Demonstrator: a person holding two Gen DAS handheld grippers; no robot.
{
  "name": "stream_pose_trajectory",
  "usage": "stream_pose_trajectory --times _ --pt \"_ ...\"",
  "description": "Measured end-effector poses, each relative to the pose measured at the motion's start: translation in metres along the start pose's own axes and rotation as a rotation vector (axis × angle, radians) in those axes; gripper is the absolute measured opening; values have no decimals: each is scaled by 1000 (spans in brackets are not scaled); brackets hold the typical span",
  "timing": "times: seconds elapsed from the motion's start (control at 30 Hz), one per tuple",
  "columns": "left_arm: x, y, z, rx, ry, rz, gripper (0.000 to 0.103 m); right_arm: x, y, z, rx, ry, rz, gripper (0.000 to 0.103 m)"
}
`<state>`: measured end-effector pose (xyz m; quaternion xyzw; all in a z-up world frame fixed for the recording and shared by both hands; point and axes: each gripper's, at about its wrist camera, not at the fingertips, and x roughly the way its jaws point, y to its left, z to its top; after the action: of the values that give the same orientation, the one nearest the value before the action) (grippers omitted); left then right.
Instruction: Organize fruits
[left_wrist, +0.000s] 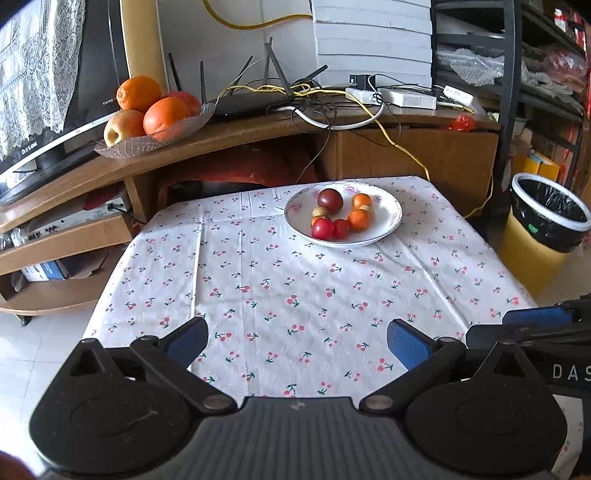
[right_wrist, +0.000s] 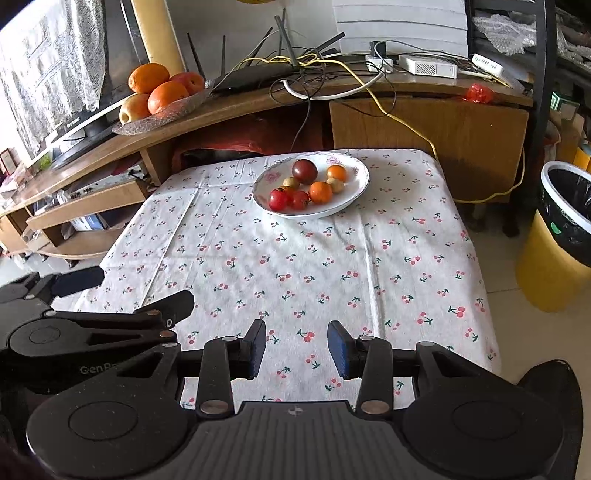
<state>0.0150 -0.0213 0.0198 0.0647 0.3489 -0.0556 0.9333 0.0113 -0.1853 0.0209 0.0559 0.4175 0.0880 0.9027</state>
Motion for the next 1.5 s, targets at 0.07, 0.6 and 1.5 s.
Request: stream_pose_trajectory --times 0.07,0.6,1.5 --pt "-2 0 -1 3 -4 9 103 0 0 -1 4 4 3 35" --pt "-4 -1 -4 6 -20 27 103 2 0 -6 9 14 6 35" --pt "-2 -2 -6 5 -26 38 103 3 2 -8 14 15 13 35"
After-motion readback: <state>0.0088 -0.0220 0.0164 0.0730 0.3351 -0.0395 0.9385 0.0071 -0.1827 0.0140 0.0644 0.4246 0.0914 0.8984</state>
